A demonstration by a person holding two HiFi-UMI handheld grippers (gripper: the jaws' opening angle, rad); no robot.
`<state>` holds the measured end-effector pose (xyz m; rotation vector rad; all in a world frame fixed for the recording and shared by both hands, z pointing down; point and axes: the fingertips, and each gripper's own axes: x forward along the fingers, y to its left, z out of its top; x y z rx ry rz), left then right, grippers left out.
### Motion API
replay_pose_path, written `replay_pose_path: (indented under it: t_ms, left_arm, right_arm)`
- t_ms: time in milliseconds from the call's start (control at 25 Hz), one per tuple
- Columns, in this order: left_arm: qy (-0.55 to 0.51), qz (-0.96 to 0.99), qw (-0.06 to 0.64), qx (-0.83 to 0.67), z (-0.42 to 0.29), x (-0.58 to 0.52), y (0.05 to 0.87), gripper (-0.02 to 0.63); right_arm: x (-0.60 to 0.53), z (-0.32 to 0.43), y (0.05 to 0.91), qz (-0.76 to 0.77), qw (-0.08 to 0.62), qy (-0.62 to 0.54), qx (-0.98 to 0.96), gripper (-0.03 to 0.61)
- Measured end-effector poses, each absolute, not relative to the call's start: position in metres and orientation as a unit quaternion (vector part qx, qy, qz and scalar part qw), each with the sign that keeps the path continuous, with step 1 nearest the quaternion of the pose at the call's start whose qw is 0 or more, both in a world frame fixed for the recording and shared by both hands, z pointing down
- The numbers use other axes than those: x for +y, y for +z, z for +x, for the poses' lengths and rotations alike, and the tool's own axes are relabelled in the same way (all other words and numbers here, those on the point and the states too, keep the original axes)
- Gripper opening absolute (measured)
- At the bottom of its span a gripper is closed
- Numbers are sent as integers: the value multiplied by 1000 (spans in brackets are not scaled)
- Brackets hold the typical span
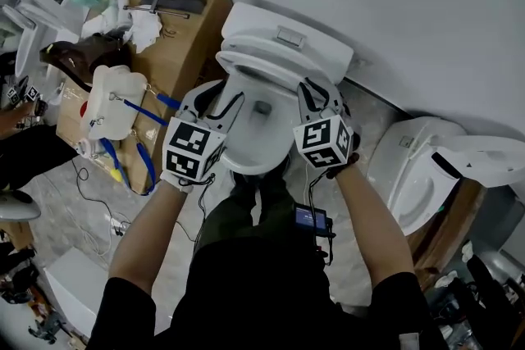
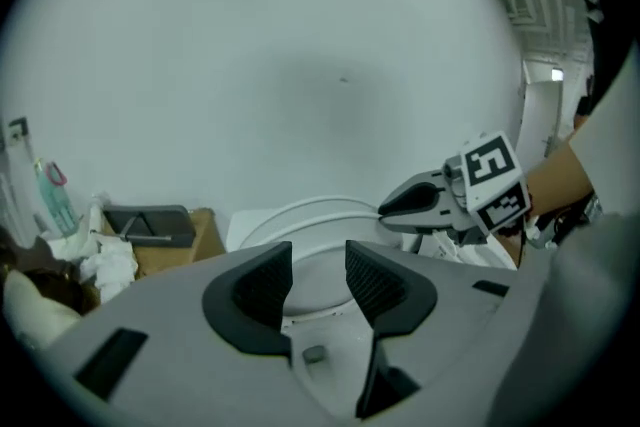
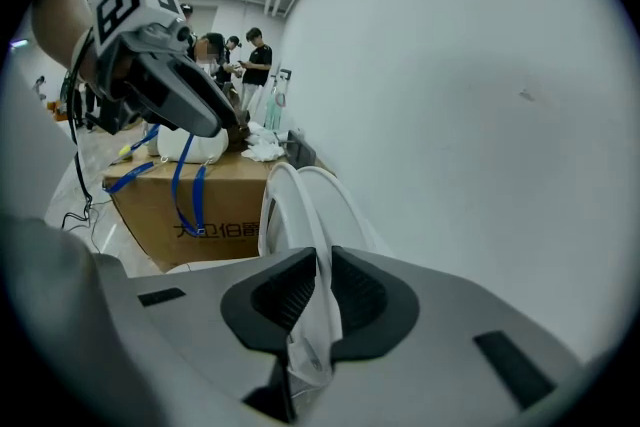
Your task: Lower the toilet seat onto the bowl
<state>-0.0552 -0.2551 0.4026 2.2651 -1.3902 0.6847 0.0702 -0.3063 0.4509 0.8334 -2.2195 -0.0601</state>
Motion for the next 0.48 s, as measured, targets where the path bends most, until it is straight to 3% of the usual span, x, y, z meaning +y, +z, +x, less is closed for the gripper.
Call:
replay_pose_path:
  t_ms: [120, 360, 480]
  left_arm:
    - [227, 794, 234, -514, -61, -265, 413, 175]
    - [321, 805, 138, -480, -63, -268, 424, 175]
    - [318, 811, 148, -468, -69, -264, 430, 175]
  right_arm:
    - [-298, 68, 452, 320, 369, -24, -872, 67]
    - [-274, 67, 453, 328, 362, -15, -873, 69]
    - [-257, 62, 453, 331, 361, -26, -871, 69]
